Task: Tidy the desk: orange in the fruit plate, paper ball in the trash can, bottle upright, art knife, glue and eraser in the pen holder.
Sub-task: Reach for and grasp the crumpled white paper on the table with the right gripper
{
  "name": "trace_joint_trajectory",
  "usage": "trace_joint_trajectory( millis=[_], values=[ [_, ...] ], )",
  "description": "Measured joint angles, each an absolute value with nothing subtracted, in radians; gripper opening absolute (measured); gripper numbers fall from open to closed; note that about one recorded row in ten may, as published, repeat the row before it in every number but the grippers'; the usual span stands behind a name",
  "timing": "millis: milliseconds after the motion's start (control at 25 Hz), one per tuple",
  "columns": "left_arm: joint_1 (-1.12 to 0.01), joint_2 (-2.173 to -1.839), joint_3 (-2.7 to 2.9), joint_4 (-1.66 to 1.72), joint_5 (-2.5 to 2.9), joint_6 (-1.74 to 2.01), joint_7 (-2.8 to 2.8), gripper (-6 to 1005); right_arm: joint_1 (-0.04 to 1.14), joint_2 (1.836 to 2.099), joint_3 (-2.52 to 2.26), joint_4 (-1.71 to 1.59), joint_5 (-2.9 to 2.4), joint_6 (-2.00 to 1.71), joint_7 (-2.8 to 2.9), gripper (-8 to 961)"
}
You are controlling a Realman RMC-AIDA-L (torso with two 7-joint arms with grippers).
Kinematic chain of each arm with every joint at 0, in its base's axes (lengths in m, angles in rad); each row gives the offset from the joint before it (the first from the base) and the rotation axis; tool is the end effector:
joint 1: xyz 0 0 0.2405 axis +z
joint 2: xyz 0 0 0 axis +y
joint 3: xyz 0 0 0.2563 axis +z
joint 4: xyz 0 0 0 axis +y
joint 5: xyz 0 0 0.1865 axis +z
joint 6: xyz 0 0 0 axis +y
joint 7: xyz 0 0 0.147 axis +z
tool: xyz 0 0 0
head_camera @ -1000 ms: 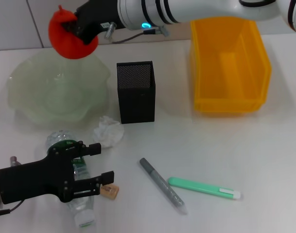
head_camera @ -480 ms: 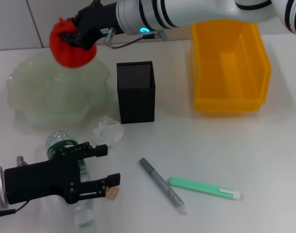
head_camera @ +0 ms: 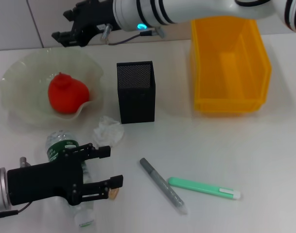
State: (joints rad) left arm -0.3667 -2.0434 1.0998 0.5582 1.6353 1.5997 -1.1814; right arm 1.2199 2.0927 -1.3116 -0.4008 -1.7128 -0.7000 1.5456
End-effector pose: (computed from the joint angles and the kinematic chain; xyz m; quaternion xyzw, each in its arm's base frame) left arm -0.2551 0.2537 -0.0294 -0.9398 -0.1698 -0.2898 0.0632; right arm 0.0318 0.4500 -0.0825 -0.9622 0.0437 0.1271 0.2368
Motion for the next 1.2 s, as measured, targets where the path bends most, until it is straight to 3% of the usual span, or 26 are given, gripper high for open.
trace_joint_trajectory(
  millis=[160,200,400,560,600,760,1000,1200],
  values=[
    [-0.367,-2.038,1.101,0.558,1.635,1.6,-1.181,804,1.148,2.075,-1.31,-0.538,-1.778,-0.781,1.682,583],
    [-0.367,-2.036,1.101,0.558,1.641,1.604,-1.182,804,1.059,2.053,-1.301,-0.735,-1.915,-0.91,1.869,587],
    [-0.366,-2.034,1.103,0.563,1.666,1.613,-1.19,805,0.957,2.032,-1.231,-1.095,-2.228,-1.232,2.228,608],
    [-0.364,-2.034,1.104,0.57,1.68,1.622,-1.191,805,0.989,2.028,-1.16,-1.199,-2.345,-1.486,2.34,789],
    [-0.363,-2.034,1.104,0.573,1.686,1.634,-1.192,805,1.031,2.027,-1.12,-1.213,-2.379,-1.608,2.371,789],
    [-0.362,-2.034,1.105,0.574,1.688,1.636,-1.192,805,1.085,2.029,-1.099,-1.211,-2.426,-1.724,2.406,788],
    [-0.357,-2.031,1.096,0.577,1.707,1.646,-1.193,805,1.122,2.081,-1.134,-1.155,-2.496,-1.732,2.433,787],
    [-0.357,-2.031,1.094,0.577,1.709,1.648,-1.193,805,1.118,2.087,-1.242,-1.059,-2.478,-1.623,2.446,787]
  ],
)
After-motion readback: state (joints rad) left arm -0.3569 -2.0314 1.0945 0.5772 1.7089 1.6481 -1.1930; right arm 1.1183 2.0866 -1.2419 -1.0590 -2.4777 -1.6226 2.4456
